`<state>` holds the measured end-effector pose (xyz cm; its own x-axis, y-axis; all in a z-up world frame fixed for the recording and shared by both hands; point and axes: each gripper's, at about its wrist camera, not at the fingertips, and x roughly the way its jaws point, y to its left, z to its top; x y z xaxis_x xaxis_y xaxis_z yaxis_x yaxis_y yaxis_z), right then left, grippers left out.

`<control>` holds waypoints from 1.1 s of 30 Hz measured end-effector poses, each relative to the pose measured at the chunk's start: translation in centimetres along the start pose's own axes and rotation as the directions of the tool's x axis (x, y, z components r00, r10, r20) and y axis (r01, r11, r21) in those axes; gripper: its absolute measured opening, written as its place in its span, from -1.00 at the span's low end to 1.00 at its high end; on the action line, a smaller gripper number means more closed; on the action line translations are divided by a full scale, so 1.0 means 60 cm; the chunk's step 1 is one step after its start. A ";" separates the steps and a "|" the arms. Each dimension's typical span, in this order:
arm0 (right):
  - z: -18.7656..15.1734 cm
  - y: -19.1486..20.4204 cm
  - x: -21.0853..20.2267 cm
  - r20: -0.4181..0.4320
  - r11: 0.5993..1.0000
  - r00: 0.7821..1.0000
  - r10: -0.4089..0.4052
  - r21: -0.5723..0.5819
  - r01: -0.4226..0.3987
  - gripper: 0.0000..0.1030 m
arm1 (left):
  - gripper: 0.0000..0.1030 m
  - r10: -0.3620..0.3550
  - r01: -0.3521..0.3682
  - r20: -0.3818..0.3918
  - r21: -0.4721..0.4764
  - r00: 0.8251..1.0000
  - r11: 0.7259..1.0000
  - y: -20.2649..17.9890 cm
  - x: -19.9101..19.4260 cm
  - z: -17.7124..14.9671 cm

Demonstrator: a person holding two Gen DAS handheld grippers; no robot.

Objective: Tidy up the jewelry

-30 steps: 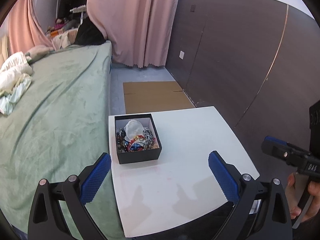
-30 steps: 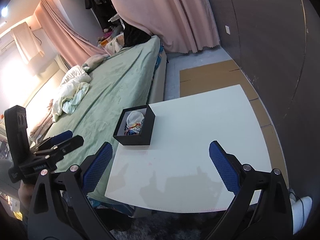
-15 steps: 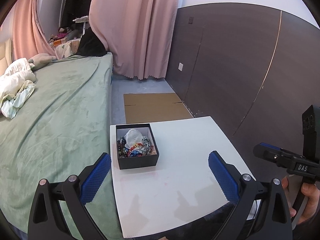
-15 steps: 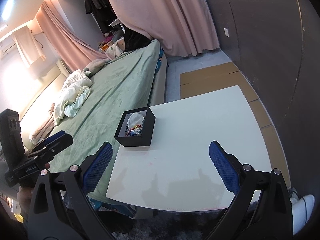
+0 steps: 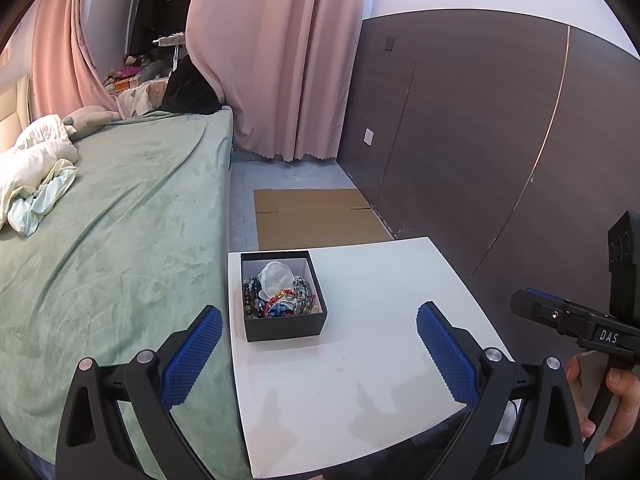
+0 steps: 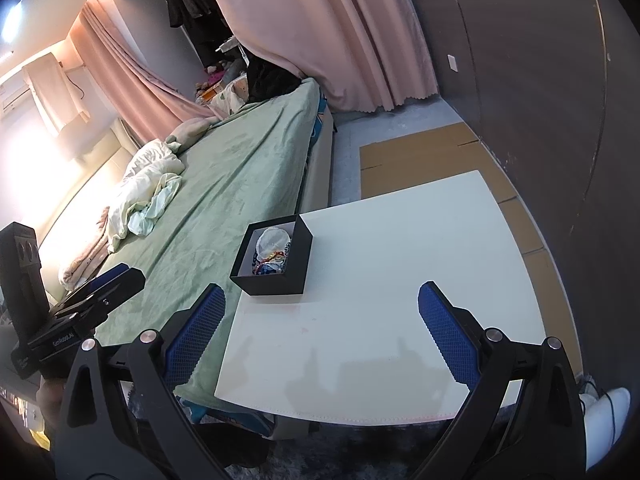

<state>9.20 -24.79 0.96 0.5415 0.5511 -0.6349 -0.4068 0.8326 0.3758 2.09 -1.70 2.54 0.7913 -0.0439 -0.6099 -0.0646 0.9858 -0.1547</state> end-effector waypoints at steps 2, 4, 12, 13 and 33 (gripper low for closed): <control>0.001 0.001 0.000 0.000 1.000 1.000 0.000 -0.002 0.000 0.88 | 0.84 0.004 -0.004 -0.002 0.001 1.000 1.000 -0.001 0.002 0.000; 0.002 0.000 0.001 0.002 1.000 1.000 0.000 -0.004 0.000 0.88 | 0.84 0.004 -0.004 -0.002 0.001 1.000 1.000 -0.002 0.003 0.001; 0.004 -0.001 0.002 -0.001 1.000 1.000 -0.003 0.000 0.003 0.88 | 0.84 0.002 -0.002 0.003 0.007 1.000 1.000 -0.004 0.001 -0.003; 0.005 -0.001 0.002 0.000 1.000 1.000 -0.002 0.002 0.002 0.88 | 0.84 0.002 -0.002 0.003 0.009 1.000 1.000 -0.004 0.001 -0.003; -0.001 -0.006 0.001 0.001 1.000 1.000 0.000 -0.013 0.000 0.88 | 0.84 0.024 -0.024 -0.006 0.029 1.000 0.999 -0.007 0.009 -0.007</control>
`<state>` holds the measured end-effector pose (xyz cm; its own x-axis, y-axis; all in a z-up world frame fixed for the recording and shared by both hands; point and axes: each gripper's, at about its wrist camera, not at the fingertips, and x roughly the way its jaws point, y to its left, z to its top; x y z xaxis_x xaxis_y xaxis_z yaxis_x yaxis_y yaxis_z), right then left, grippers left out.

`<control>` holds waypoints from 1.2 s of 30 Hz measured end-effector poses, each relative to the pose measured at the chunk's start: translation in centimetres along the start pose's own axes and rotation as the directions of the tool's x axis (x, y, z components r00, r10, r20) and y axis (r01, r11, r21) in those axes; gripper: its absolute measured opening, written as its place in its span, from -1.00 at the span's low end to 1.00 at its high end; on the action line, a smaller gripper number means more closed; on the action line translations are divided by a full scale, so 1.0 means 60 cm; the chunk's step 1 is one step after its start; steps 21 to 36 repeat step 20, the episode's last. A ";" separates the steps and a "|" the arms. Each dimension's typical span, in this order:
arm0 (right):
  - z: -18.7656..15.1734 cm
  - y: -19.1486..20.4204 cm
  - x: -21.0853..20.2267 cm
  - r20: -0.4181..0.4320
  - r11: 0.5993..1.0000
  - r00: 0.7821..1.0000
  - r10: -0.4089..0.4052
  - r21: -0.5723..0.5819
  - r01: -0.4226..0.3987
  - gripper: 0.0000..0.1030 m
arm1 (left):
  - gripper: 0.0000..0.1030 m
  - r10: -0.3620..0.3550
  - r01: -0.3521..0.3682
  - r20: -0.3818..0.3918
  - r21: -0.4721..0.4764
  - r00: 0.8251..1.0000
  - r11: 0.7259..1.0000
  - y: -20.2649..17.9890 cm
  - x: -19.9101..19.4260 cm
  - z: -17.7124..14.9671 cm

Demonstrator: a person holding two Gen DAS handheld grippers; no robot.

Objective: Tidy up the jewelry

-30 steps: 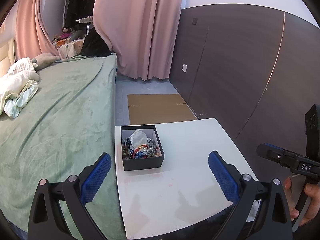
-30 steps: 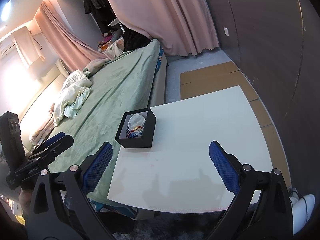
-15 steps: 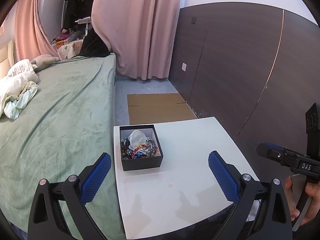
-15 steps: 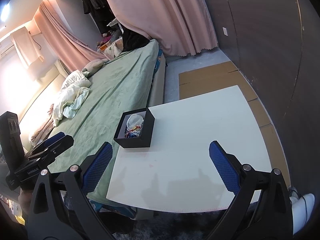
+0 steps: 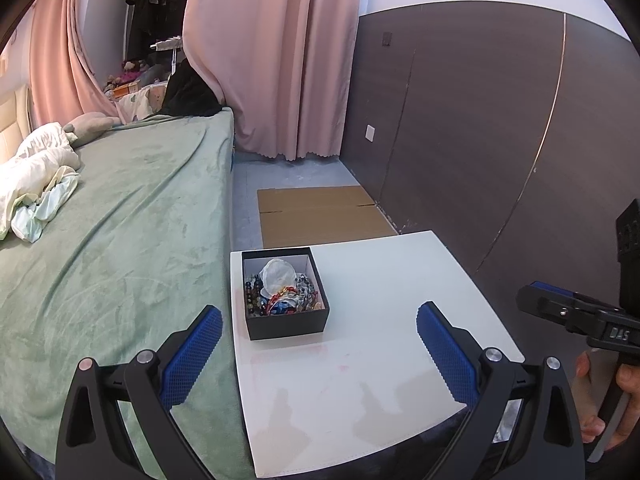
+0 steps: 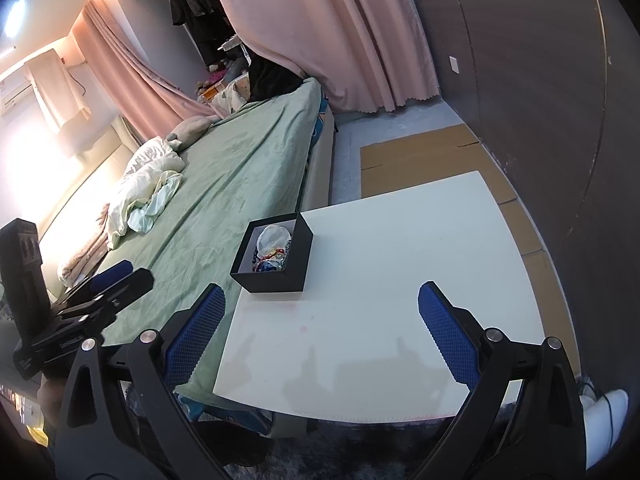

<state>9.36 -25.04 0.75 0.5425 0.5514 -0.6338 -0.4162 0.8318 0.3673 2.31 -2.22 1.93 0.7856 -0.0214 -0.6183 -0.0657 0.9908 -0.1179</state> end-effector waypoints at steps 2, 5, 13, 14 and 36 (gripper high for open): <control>-0.002 0.001 0.003 -0.004 1.000 1.000 0.001 -0.001 -0.001 0.88 | 0.84 0.007 -0.007 -0.003 -0.001 1.000 1.000 -0.001 0.004 0.000; -0.004 0.000 0.007 -0.011 1.000 1.000 -0.006 -0.001 0.006 0.88 | 0.84 0.013 -0.013 0.000 -0.001 1.000 1.000 -0.001 0.006 0.001; -0.006 0.005 0.008 -0.008 1.000 1.000 -0.017 -0.001 0.017 0.88 | 0.84 0.040 -0.040 0.003 0.010 0.999 0.999 0.001 0.002 0.000; -0.007 0.006 0.010 -0.012 1.000 1.000 -0.018 -0.002 0.018 0.88 | 0.84 0.038 -0.038 0.003 0.005 0.999 0.999 0.004 0.002 0.000; -0.010 0.015 0.015 -0.022 1.000 0.999 -0.022 -0.017 0.022 0.88 | 0.84 0.038 -0.038 0.010 -0.011 0.999 0.999 0.014 -0.008 0.000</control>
